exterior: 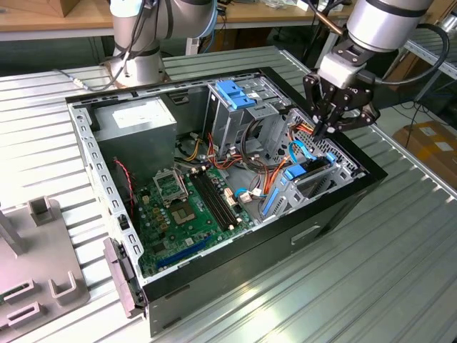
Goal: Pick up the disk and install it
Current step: 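Insert the second disk wire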
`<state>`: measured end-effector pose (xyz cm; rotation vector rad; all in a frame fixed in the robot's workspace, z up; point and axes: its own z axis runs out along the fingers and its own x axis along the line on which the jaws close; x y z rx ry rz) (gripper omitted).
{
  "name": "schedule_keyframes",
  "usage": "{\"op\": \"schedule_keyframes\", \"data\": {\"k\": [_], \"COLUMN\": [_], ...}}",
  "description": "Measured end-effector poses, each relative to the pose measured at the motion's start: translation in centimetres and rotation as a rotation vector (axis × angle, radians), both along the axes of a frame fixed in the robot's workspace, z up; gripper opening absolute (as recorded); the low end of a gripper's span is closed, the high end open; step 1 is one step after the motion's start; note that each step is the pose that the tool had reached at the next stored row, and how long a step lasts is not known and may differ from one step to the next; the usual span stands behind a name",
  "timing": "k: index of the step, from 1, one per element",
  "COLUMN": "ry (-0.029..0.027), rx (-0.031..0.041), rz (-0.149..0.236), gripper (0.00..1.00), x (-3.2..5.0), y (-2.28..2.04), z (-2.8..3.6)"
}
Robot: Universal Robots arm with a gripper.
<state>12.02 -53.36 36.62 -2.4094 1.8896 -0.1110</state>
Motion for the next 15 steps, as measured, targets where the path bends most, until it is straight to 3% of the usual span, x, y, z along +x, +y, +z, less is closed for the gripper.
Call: {"op": "schedule_keyframes", "data": {"k": [6,12,13,15], "ry": [0.0,0.0,0.0022,0.0145], "rx": [0.0001,0.0002,0.0002,0.0002], "rz": [0.0,0.0,0.0,0.0], "gripper": [0.17,0.17,0.17,0.17], "x": [-0.06,-0.06,-0.06,-0.06], "y": [-1.35,-1.4,-1.4,-1.41], "z": [-0.01,-0.02,-0.01,-0.03]}}
